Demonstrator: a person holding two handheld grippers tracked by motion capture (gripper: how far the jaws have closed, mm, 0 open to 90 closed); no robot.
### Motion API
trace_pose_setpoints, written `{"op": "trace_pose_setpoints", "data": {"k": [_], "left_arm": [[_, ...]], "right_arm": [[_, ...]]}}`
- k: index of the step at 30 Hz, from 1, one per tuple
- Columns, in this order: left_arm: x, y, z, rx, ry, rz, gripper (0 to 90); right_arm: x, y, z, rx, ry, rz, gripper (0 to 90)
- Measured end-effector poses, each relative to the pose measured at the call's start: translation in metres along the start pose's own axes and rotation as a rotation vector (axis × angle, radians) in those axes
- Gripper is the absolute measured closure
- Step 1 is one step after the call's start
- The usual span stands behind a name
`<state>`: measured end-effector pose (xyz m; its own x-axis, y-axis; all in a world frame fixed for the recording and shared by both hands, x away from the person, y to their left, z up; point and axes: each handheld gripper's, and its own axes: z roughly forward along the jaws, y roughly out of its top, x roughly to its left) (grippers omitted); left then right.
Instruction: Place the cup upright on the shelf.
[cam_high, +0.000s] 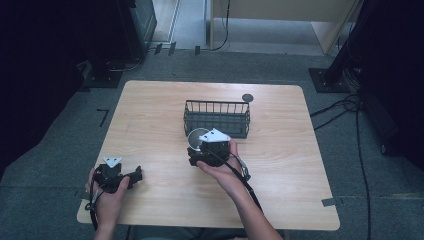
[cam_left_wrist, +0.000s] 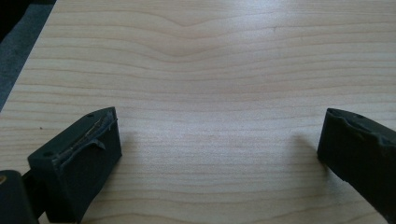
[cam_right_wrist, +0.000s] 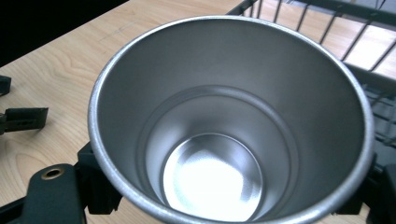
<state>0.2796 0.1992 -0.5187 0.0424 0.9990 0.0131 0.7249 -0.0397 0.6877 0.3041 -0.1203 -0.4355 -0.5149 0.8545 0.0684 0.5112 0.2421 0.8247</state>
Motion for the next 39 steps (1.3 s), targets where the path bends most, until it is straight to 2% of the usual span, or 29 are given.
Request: {"op": "trace_pose_setpoints", "data": {"k": [7, 20, 39], "left_arm": [[0.000, 0.000, 0.000, -0.002, 0.000, -0.003, 0.0], [0.000, 0.000, 0.000, -0.002, 0.000, -0.002, 0.0], [0.000, 0.000, 0.000, -0.001, 0.000, -0.002, 0.0]], "right_arm": [[-0.014, 0.006, -0.011, -0.010, -0.021, 0.012, 18.1], [-0.043, 0.022, -0.025, -0.041, -0.087, 0.032, 18.2], [-0.079, 0.050, -0.033, -0.062, -0.157, 0.058, 18.2]]}}
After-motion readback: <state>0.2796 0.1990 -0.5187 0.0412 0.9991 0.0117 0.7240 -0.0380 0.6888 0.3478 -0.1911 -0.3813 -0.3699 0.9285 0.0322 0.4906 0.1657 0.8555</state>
